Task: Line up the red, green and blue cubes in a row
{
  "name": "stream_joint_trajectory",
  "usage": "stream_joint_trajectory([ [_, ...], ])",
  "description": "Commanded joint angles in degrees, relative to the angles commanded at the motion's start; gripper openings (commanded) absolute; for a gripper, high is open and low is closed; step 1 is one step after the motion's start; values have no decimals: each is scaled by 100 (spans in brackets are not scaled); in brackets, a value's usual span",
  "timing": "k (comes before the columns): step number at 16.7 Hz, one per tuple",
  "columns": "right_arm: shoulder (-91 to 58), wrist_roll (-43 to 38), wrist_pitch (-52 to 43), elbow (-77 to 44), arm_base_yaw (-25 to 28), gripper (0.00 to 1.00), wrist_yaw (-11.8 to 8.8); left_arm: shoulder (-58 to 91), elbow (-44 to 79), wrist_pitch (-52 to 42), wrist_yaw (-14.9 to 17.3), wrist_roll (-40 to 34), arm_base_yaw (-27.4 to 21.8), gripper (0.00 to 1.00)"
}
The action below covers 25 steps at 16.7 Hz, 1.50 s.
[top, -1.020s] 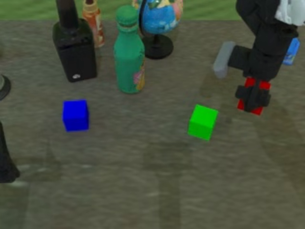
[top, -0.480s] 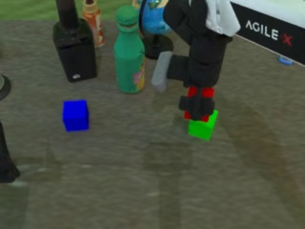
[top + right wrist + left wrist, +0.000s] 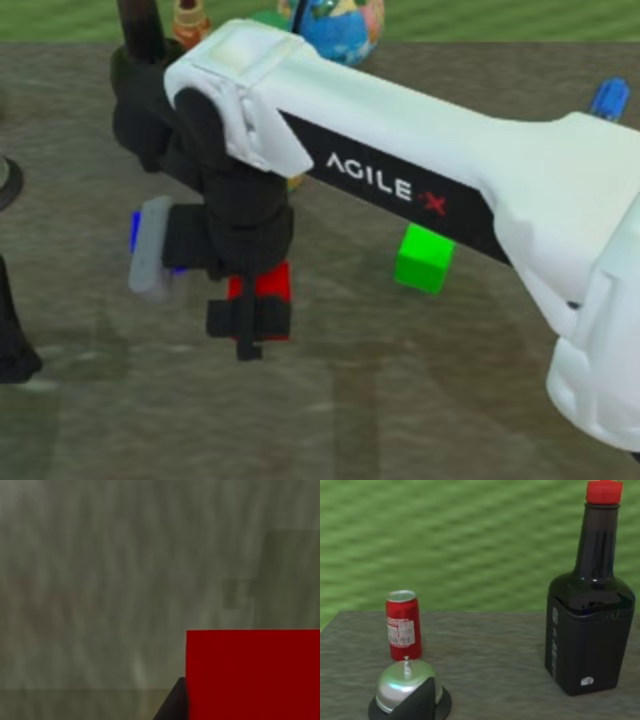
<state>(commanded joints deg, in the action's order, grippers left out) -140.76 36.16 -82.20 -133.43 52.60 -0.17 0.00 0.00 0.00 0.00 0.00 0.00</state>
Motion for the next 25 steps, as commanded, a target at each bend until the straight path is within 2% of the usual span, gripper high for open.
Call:
stream_joint_trajectory([
  [7,14,-14,80,53,67,0,-7,0,0,0,0,0,0,100],
  [13,-14,-43,1368,1325,59,0,-3,0,0,0,0,0,0,100],
  [18,-35,-36,1551,1507,72,0,2,0,0,0,0,0,0,100],
  [25,-35,-36,1551,1507,72,53,2,0,0,0,0,0,0,100],
])
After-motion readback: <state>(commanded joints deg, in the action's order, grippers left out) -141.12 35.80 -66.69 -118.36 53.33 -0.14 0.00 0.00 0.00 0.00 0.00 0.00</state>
